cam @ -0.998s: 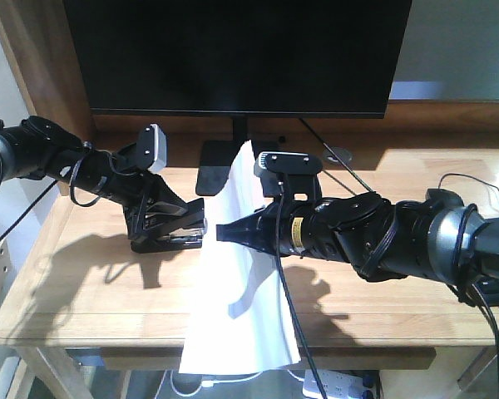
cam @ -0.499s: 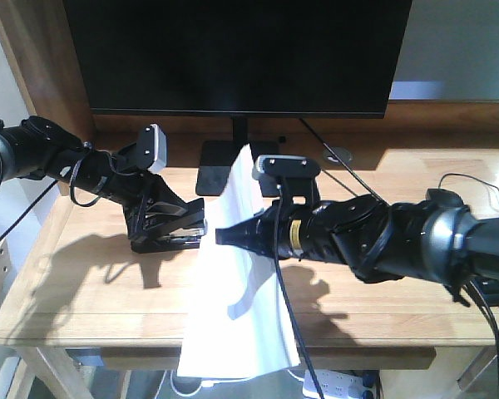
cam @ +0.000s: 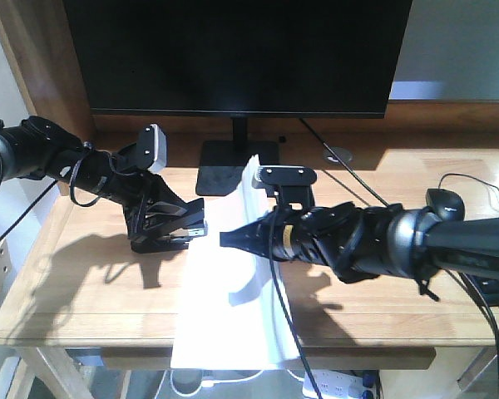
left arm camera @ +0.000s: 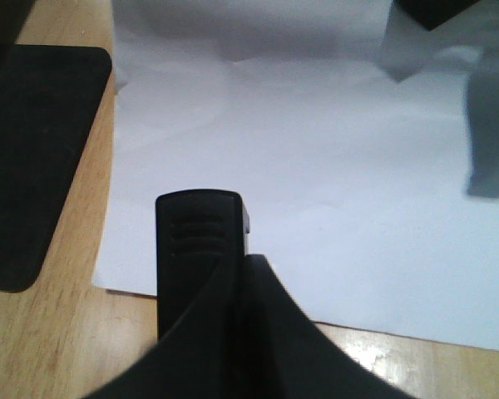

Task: Grab stapler and paper to desk for stapling
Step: 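Open the right gripper, release the paper and lift the right arm away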

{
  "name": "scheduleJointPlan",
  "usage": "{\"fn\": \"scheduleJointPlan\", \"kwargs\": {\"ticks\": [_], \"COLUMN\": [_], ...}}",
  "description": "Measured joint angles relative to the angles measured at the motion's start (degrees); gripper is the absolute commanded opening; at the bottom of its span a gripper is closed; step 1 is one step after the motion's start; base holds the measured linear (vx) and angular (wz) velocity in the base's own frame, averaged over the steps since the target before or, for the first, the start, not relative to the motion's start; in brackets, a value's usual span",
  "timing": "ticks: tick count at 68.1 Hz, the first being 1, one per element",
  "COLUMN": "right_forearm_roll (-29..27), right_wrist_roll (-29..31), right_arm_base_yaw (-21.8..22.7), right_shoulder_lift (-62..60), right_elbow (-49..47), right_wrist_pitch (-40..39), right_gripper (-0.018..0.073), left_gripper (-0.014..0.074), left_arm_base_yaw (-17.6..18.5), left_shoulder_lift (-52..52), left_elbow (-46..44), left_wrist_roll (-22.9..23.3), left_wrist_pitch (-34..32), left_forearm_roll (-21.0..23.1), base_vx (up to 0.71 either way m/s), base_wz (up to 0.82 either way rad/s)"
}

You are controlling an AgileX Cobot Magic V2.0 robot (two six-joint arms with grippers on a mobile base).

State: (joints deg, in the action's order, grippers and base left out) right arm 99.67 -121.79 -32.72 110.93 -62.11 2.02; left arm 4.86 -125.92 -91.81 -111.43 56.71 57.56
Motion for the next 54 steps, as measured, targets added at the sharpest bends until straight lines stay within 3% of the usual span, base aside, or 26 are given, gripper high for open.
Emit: {"fn": "scheduleJointPlan", "kwargs": {"ticks": [54], "right_forearm_roll": [-0.99], "right_wrist_roll": [0.0], "right_arm_base_yaw": [0.0], "right_shoulder_lift": [11.61], "right_elbow": [-9.85], "right_wrist_pitch": [3.3], "right_gripper": [0.0032], "left_gripper": [-0.0006], "left_arm_base_yaw": [0.0], "left_shoulder_lift": [0.0], "left_elbow": [0.0], "left_wrist_roll": [0.0], "left_wrist_pitch": [0.0], "left_forearm_roll": [0.0], "base_vx": [0.0], "base_wz": [0.0]}}
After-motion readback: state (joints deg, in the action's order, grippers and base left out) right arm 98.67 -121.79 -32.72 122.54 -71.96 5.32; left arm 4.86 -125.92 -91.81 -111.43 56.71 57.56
